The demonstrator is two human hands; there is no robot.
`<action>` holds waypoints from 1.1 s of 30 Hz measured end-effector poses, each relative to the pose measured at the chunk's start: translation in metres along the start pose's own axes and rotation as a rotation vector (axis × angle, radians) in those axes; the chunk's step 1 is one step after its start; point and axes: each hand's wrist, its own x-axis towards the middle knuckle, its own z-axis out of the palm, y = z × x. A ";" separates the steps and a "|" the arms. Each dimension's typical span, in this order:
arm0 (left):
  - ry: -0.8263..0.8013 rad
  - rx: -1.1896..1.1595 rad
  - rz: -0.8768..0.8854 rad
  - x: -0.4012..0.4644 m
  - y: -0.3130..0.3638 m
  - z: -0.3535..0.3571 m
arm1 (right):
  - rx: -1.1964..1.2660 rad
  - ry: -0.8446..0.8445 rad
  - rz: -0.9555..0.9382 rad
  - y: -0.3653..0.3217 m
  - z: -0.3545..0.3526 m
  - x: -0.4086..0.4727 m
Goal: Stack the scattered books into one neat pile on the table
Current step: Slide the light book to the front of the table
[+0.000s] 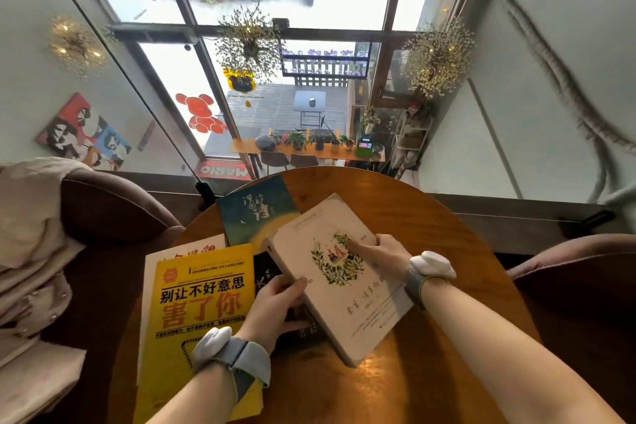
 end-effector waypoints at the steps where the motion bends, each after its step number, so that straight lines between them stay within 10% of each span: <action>1: 0.003 -0.007 -0.004 -0.002 0.001 0.002 | 0.021 0.006 -0.013 0.004 0.001 -0.005; 25: -0.214 0.117 0.061 -0.095 -0.059 0.068 | 0.563 0.264 -0.147 0.104 0.003 -0.211; 33: -0.201 0.174 -0.049 -0.109 -0.100 0.087 | 0.306 0.214 0.050 0.164 -0.001 -0.244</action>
